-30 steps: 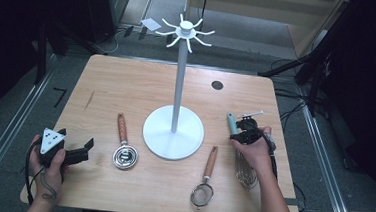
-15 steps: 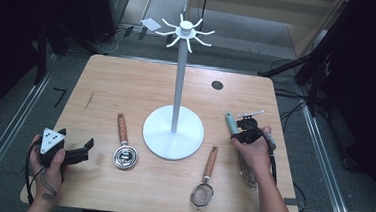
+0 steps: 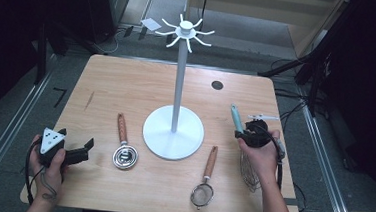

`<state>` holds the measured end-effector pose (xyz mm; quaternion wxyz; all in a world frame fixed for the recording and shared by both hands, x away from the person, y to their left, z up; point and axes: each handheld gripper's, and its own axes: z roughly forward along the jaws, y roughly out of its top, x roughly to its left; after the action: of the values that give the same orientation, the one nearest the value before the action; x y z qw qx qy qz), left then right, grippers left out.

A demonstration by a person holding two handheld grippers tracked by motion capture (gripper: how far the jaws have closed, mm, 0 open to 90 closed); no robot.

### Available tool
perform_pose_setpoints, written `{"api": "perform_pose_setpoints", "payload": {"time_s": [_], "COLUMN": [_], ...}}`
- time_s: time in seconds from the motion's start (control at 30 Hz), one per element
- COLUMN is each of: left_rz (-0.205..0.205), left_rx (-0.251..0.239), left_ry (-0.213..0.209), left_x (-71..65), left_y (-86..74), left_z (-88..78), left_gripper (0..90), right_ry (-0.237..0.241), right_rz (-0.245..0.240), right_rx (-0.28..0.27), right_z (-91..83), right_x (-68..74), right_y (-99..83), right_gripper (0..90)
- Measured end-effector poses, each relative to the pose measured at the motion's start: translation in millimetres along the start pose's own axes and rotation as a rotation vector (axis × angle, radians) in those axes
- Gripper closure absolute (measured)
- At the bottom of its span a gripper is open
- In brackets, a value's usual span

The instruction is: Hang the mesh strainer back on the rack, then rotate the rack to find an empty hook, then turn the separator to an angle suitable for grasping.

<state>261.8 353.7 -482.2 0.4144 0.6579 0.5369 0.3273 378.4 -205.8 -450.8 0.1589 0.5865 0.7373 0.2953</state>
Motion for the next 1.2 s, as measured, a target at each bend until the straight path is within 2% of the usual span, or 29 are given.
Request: {"api": "perform_pose_setpoints", "payload": {"time_s": [0.13, 0.17, 0.23, 0.3, 0.37, 0.47, 0.6, 0.63, 0.83, 0.9, 1.2], "left_rz": [-0.001, -0.001, -0.001, 0.0, -0.001, 0.0, 0.0, -0.001, -0.007, -0.008, -0.008], "left_rx": [0.001, 0.001, 0.0, 0.002, 0.003, 0.002, 0.001, 0.001, 0.002, 0.002, 0.001], "left_ry": [0.0, 0.0, 0.001, 0.0, -0.001, 0.0, 0.0, 0.0, 0.002, 0.002, 0.002], "left_x": [0.0, 0.0, 0.0, 0.5, 0.6, 0.6, 0.7, 0.7, 0.8, 0.9, 1.0], "left_y": [0.0, 0.0, 0.0, 0.1, 0.1, 0.1, 0.1, 0.1, 0.2, 0.1, 0.1], "left_z": [0.1, 0.2, 0.2, 0.1, 0.1, 0.1, -0.1, -0.2, 0.1, 0.0, -0.2], "left_gripper": [0.0, 0.0, 0.0, 0.0, 0.0, 0.0, 0.0, 0.0, 0.0, 0.0, 0.0], "right_ry": [0.031, 0.052, 0.056, 0.079, 0.085, 0.112, 0.126, 0.143, 0.183, 0.213, 0.251], "right_rz": [0.001, -0.01, -0.012, -0.029, -0.029, -0.045, -0.061, -0.069, -0.081, -0.083, -0.123], "right_rx": [-0.073, -0.126, -0.139, -0.19, -0.205, -0.266, -0.3, -0.329, -0.373, -0.401, -0.472], "right_z": [-13.7, -21.5, -23.9, -30.8, -32.7, -39.4, -44.9, -49.7, -60.1, -65.6, -80.7], "right_x": [1.3, 3.5, 4.4, 8.4, 9.9, 14.5, 18.1, 20.3, 26.2, 29.7, 44.4], "right_y": [1.0, 1.0, 1.0, 0.6, 0.8, 1.2, 1.8, 2.9, 5.4, 7.8, 11.4], "right_gripper": [71.2, 71.2, 71.2, 71.2, 71.2, 71.2, 71.2, 71.2, 71.2, 71.2, 71.2]}}
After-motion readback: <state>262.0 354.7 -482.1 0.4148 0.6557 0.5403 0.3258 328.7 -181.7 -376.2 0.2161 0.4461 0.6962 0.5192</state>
